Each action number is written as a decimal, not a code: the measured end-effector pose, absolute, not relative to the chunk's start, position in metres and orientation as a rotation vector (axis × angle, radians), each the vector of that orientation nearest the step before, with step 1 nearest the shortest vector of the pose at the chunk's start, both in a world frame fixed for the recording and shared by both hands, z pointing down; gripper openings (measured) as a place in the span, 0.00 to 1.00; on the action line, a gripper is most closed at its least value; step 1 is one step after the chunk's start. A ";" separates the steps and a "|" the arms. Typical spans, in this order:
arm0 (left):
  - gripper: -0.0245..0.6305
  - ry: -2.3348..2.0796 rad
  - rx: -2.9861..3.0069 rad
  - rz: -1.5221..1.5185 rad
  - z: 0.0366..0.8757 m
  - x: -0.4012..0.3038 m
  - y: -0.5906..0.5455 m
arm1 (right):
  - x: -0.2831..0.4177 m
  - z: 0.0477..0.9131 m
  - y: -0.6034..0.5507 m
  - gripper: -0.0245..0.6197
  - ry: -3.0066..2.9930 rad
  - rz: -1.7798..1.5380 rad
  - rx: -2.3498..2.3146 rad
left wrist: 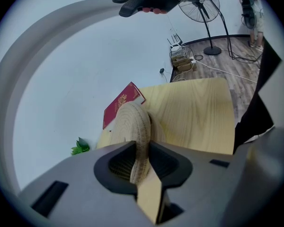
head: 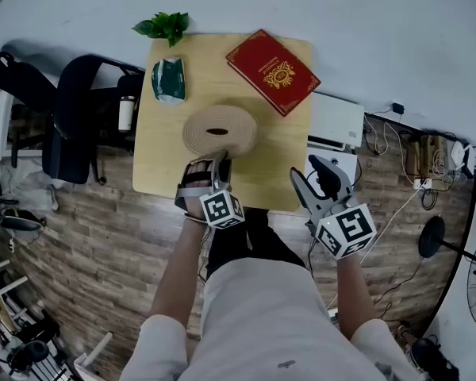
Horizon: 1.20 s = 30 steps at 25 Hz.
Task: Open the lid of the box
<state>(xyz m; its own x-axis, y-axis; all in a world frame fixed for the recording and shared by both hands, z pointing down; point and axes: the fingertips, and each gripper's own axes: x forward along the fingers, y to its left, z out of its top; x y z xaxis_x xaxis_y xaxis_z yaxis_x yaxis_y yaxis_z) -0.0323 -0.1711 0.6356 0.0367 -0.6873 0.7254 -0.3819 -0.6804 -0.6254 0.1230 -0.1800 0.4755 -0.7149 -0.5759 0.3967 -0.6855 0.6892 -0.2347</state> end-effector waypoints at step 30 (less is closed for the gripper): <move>0.14 1.287 -2.047 -1.615 0.577 -0.063 -0.168 | 0.085 0.431 -0.190 0.30 -2.697 0.428 0.984</move>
